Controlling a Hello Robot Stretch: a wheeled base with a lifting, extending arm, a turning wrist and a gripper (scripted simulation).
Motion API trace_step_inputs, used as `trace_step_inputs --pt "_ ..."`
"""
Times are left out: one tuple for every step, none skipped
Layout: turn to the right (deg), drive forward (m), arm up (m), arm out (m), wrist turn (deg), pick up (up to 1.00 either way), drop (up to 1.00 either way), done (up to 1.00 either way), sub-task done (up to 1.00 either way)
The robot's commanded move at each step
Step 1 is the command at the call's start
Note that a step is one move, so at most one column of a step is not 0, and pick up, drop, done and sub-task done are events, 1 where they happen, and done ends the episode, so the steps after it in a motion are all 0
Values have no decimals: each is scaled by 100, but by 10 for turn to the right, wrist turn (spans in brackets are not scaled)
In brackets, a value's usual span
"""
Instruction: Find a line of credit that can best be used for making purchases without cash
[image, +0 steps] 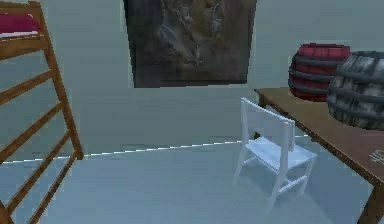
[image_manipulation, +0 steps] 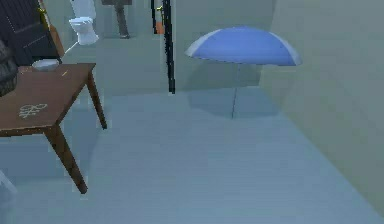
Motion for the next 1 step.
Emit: trace_step_inputs --pt "-180 0 0 0 0 0 0 0 0"
